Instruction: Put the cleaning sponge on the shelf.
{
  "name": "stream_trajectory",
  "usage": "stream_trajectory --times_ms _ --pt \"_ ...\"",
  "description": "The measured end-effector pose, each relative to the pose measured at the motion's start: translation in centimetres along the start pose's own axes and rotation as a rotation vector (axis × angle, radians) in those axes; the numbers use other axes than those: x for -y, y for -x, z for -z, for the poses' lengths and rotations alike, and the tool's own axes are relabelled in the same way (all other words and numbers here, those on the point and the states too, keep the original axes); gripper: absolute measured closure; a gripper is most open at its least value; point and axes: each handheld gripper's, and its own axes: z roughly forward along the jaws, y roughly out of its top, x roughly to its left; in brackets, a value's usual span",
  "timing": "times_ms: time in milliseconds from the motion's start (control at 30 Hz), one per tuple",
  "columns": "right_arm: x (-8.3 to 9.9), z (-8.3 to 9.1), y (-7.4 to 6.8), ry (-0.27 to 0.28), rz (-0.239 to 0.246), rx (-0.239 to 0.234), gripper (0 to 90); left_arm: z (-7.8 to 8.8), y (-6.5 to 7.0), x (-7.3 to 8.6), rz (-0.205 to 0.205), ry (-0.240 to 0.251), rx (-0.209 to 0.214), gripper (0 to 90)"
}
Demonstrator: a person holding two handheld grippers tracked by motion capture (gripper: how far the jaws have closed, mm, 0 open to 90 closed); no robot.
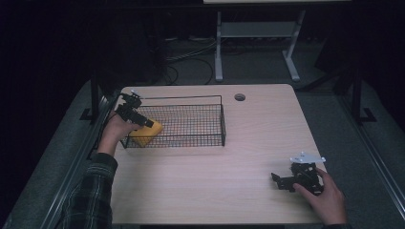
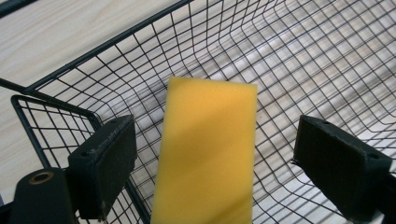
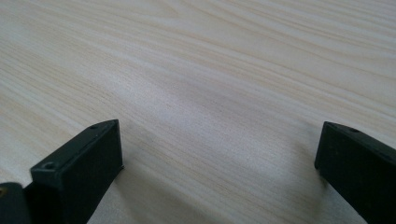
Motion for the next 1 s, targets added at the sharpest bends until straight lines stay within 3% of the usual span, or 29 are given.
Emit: stream_trajectory --times_ms 367,1000 --pt "0.0 0.0 0.0 0.0 -0.002 -0.001 0.1 2.0 0.6 0.9 -0.011 0.058 -0.006 12.9" --pt "0.0 0.0 0.0 0.001 -0.001 -0.001 0.1 4.4 3.5 4.3 -0.025 0.151 0.004 13.1"
